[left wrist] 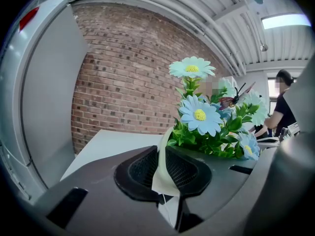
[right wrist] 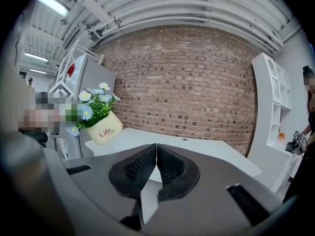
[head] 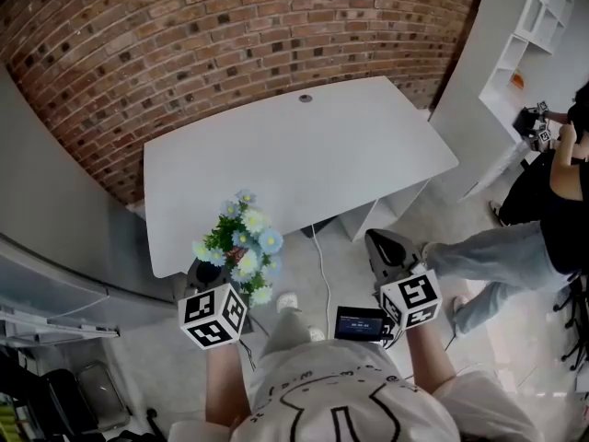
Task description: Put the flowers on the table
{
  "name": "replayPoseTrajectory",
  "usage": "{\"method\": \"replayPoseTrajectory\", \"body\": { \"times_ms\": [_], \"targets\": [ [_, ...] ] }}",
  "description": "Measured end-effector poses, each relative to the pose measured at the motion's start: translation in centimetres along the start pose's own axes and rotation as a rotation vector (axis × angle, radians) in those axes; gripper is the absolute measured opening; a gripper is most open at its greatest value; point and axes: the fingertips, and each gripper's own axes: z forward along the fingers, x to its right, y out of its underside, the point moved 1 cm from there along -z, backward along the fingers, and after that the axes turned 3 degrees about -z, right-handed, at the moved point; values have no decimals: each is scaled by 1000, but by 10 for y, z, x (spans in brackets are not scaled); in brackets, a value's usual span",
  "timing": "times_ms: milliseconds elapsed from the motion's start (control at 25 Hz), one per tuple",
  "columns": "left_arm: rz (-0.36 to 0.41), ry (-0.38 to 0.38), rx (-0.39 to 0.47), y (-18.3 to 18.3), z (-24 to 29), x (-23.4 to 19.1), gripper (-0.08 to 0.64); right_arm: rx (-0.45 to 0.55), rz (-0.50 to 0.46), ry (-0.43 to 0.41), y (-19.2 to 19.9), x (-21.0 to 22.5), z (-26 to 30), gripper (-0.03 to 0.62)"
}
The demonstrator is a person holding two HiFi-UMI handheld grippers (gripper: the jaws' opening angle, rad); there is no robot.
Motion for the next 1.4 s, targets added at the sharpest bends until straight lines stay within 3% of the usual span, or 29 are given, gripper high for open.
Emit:
{"method": "replayPoseTrajectory", "body": {
  "times_ms": [240,800,1400],
  "targets": [
    [-10,-16,-2,-7,28,-11,54,-6,1,-21,-1,7,30,17],
    [-10,27,-28,-43,142,-25,54,-54,4,13,-12,57,124,17],
    [4,114,-41,-96,278,-55,54,-76,11,117,-41,105,232,17]
  ]
}}
